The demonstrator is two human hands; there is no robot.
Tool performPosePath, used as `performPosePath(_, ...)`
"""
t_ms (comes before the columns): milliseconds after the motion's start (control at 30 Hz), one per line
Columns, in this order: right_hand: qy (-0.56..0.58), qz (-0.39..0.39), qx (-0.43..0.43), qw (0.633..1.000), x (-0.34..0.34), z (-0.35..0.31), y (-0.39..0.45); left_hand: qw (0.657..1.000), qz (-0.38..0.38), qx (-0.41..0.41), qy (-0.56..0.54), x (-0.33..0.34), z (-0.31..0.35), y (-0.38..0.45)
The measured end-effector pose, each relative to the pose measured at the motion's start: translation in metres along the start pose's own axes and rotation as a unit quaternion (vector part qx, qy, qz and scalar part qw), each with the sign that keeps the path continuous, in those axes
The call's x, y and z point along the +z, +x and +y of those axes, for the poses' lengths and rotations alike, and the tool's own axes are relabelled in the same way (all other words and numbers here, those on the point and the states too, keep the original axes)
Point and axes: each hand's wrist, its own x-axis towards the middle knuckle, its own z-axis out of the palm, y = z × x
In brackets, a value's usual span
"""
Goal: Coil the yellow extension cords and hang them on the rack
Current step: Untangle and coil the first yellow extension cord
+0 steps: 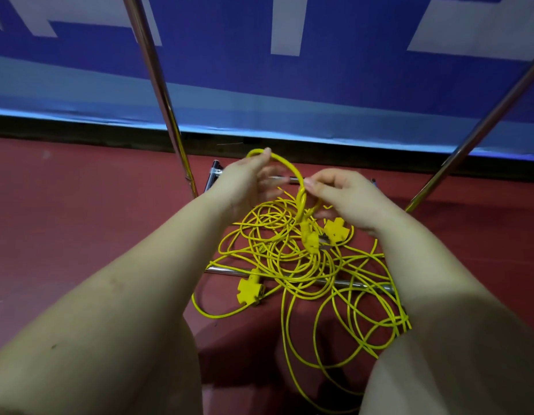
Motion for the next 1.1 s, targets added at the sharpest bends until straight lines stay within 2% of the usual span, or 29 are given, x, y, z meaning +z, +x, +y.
performPosePath(67, 0.056, 0.057, 0.002, 0.997, -0.001, -0.001, 0.002, 0.988, -0.078, -0.027, 0.132, 0.003, -0.007, -0.005)
performPosePath(133, 0.091, 0.114, 0.008, 0.989, -0.004, 0.000, 0.004, 0.966, -0.139, -0.022, 0.218, 0.007, -0.015, -0.009)
performPosePath(233, 0.093, 0.163, 0.013, 0.982, -0.007, 0.003, 0.007, 0.958, -0.161, 0.003, 0.237, 0.008, -0.018, -0.010)
performPosePath(300, 0.087, 0.166, 0.013, 0.982, -0.008, 0.006, 0.009, 0.955, -0.155, 0.040, 0.249, 0.008, -0.018, -0.009)
performPosePath(367, 0.095, 0.157, 0.014, 0.983, -0.008, 0.007, 0.010, 0.961, -0.140, 0.065, 0.230, 0.008, -0.017, -0.009)
performPosePath(533, 0.076, 0.110, 0.015, 0.991, -0.008, 0.007, 0.008, 0.974, -0.133, 0.063, 0.172, 0.007, -0.014, -0.010)
performPosePath(700, -0.094, 0.216, 0.001, 0.972, -0.019, 0.013, 0.011, 0.976, -0.144, 0.059, 0.151, 0.003, -0.006, -0.011)
performPosePath(767, -0.115, 0.178, -0.038, 0.977, -0.020, 0.013, 0.011, 0.973, -0.151, 0.062, 0.164, 0.001, -0.003, -0.011)
performPosePath(833, -0.114, 0.109, -0.056, 0.986, -0.015, 0.010, 0.008, 0.973, -0.143, 0.066, 0.169, -0.002, -0.001, -0.011)
performPosePath(900, -0.106, 0.086, -0.061, 0.989, -0.009, 0.008, 0.006, 0.976, -0.122, 0.074, 0.165, -0.002, -0.001, -0.010)
performPosePath(1033, -0.039, 0.115, -0.071, 0.990, -0.005, 0.005, 0.005, 0.984, -0.085, 0.077, 0.137, 0.000, 0.000, -0.010)
performPosePath(1100, 0.002, 0.149, -0.045, 0.988, -0.003, 0.005, 0.005, 0.988, -0.127, 0.019, 0.090, 0.002, 0.002, -0.012)
